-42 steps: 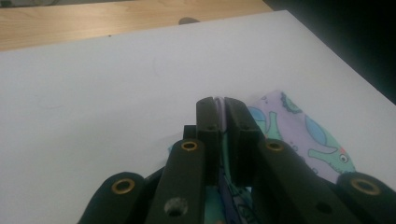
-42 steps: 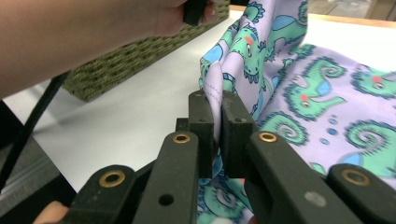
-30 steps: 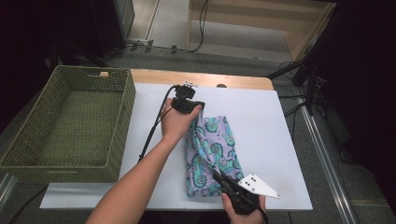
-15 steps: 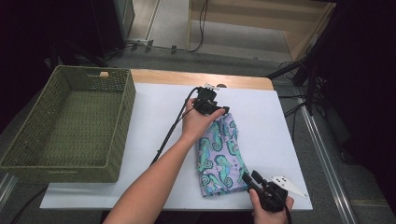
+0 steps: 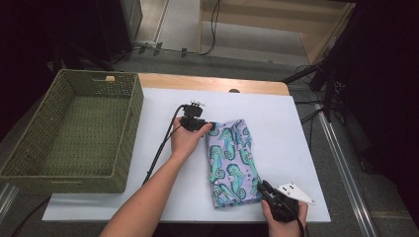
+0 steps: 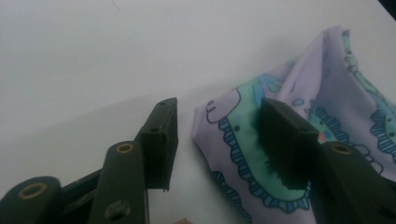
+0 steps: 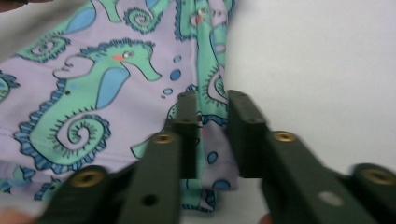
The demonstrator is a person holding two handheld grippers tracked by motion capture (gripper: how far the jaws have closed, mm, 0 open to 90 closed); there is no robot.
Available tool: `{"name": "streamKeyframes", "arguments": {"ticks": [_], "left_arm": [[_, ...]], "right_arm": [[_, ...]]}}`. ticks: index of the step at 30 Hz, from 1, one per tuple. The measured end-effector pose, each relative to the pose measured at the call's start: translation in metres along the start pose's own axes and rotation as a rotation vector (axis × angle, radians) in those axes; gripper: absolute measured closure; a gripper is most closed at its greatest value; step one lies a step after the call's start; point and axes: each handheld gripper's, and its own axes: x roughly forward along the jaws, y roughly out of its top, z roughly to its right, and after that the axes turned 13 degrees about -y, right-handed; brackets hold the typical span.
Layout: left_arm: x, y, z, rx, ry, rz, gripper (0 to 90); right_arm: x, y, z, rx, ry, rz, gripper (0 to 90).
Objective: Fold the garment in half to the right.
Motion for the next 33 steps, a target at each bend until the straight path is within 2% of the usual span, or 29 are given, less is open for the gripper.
{"name": "streamKeyframes", "arguments": {"ticks": [2,7,11,13,14,16,18,20,23,25,28,30,33], "left_arm": [[0.003,-0.002,0.001,0.006,-0.005,-0.006,52.2],[0.007,-0.002,0.005,0.007,-0.007,-0.017,64.5],[0.006,-0.002,0.006,0.021,-0.015,-0.030,76.3],[0.006,-0.002,0.006,0.033,-0.012,-0.033,78.8],[0.006,-0.002,0.007,0.037,-0.011,-0.037,79.2],[0.006,-0.001,0.006,0.035,-0.011,-0.034,79.3],[0.006,-0.001,0.006,0.032,-0.016,-0.031,79.8],[0.006,-0.001,0.006,0.037,-0.014,-0.030,80.2],[0.004,-0.001,0.006,0.049,-0.012,-0.037,80.8],[0.003,0.000,0.005,0.055,-0.007,-0.044,81.0],[-0.001,0.003,0.001,0.065,0.001,-0.058,81.3],[-0.005,0.007,-0.001,0.067,0.016,-0.054,81.3],[-0.009,0.016,-0.005,0.066,0.032,-0.051,81.3]], "right_arm": [[0.001,-0.001,0.003,0.004,0.001,-0.016,87.1],[-0.006,-0.003,0.009,0.040,0.039,-0.037,87.9],[-0.006,-0.008,0.011,0.039,0.037,-0.059,87.2],[-0.004,-0.009,0.012,0.040,0.013,-0.053,76.2],[-0.003,-0.009,0.011,0.037,-0.005,-0.043,66.7],[0.001,-0.009,0.010,0.039,0.011,-0.057,55.8],[0.004,-0.009,0.009,0.041,0.026,-0.062,53.3],[0.005,-0.008,0.007,0.023,0.024,-0.065,56.1],[0.006,-0.008,0.005,0.010,0.072,-0.073,74.8],[0.007,-0.008,0.005,0.031,0.108,-0.089,82.6],[0.009,-0.007,0.003,0.061,0.141,-0.101,84.7],[0.011,-0.007,-0.004,0.073,0.171,-0.108,84.9],[0.013,-0.005,-0.020,0.056,0.202,-0.109,85.0]]}}
